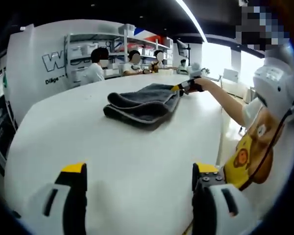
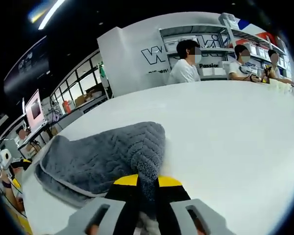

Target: Fold the towel on the table until its edges align and the towel forms a compact rectangular stack.

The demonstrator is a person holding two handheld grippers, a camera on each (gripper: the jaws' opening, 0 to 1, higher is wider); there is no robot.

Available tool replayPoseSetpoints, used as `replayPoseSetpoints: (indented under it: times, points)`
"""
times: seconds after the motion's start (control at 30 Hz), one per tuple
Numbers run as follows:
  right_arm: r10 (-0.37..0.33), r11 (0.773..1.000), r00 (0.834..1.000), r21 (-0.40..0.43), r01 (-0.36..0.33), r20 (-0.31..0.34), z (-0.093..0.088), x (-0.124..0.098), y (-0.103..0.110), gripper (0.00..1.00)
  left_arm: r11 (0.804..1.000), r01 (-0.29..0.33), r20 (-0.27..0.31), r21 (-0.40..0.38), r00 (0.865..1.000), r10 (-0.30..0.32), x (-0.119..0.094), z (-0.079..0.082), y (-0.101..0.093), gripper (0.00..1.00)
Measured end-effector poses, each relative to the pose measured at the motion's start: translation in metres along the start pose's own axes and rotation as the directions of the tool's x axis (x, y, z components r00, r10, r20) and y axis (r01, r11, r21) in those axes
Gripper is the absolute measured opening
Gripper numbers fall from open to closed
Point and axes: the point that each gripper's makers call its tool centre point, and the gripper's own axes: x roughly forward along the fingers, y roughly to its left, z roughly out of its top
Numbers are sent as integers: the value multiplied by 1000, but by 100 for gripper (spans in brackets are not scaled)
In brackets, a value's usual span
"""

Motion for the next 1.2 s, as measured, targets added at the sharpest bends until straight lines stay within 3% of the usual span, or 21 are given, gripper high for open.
replayPoseSetpoints:
  times: [0.53, 1.2]
  points:
    - [-62, 998, 998, 12, 62, 17, -13, -32, -12, 11, 1000, 19, 3, 13, 1000, -19, 3, 3, -5, 93]
    - [-68, 998, 997, -6, 68, 35, -15, -38, -15, 14, 999, 42, 1, 32, 999, -42, 12, 11, -12, 93]
